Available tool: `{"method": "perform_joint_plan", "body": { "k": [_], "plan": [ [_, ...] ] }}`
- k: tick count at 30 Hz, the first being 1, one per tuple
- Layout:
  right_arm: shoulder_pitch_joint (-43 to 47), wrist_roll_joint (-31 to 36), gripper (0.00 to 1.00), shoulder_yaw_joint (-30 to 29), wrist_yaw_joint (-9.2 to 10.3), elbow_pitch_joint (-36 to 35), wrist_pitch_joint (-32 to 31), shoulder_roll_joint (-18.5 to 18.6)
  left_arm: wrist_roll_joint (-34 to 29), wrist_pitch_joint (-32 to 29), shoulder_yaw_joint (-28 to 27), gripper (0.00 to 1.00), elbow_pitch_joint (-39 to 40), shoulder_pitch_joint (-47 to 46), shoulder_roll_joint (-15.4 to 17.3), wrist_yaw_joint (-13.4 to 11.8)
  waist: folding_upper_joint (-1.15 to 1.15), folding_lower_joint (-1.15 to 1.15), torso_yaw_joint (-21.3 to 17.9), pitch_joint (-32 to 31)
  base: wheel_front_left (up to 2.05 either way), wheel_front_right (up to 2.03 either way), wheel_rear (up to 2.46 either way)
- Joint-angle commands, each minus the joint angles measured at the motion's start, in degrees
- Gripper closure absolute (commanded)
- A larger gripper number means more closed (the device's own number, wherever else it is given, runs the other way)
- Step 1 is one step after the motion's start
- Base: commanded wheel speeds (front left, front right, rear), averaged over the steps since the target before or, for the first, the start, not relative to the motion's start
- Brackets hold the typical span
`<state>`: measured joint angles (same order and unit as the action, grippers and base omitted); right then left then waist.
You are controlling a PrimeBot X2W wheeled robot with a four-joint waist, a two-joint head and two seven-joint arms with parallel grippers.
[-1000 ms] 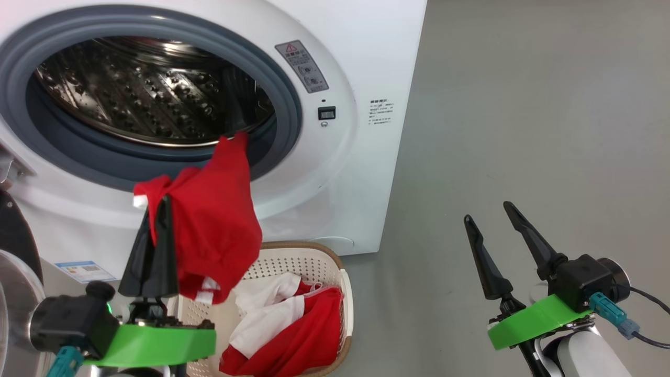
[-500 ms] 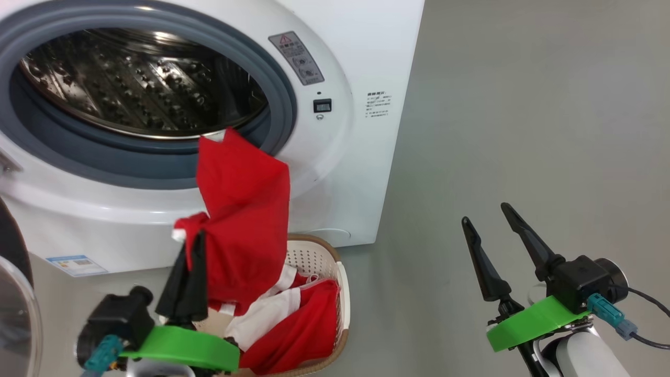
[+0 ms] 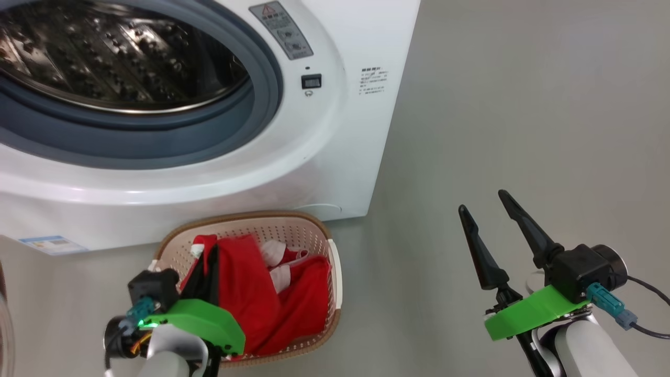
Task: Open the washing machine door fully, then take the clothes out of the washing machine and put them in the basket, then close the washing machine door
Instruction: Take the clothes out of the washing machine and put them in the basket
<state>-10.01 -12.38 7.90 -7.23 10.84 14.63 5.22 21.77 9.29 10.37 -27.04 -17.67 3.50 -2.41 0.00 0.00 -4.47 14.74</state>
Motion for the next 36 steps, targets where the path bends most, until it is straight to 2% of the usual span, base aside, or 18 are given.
{"method": "perform_joint_plan", "body": {
  "k": [1,9,17,28,36],
  "plan": [
    [-1.4,0.0,0.0,1.1,-0.25,-1.6,0.4,0.5,0.3,0.9,-1.3,1.0,-1.9,-3.0,0.4,0.6,0.0,0.0,-0.3,2.0,0.0,0.0,0.0],
    [-3.3,-0.3,0.0,1.7,-0.25,-1.6,0.4,0.5,1.3,-1.1,0.6,1.0,-19.4,-11.9,0.0,2.5,0.0,0.0,-1.1,5.7,0.0,0.0,0.0],
    [-4.6,-0.6,0.0,1.9,-0.25,-1.6,0.4,0.6,2.4,-7.5,1.8,1.0,-32.5,-19.9,0.1,4.9,0.0,0.0,-2.4,9.3,0.0,0.0,0.0],
    [-6.2,-0.9,0.0,2.8,-0.25,-2.0,0.4,0.0,4.6,-9.7,1.1,1.0,-42.0,-25.5,1.1,7.1,0.0,0.0,-4.0,13.3,0.0,0.0,0.0],
    [-6.6,-0.8,0.0,2.5,-0.25,-2.1,0.4,0.3,4.9,-10.2,2.3,1.0,-44.8,-27.1,1.1,8.4,0.0,0.0,-4.1,14.4,0.0,0.0,0.0]
  ]
}}
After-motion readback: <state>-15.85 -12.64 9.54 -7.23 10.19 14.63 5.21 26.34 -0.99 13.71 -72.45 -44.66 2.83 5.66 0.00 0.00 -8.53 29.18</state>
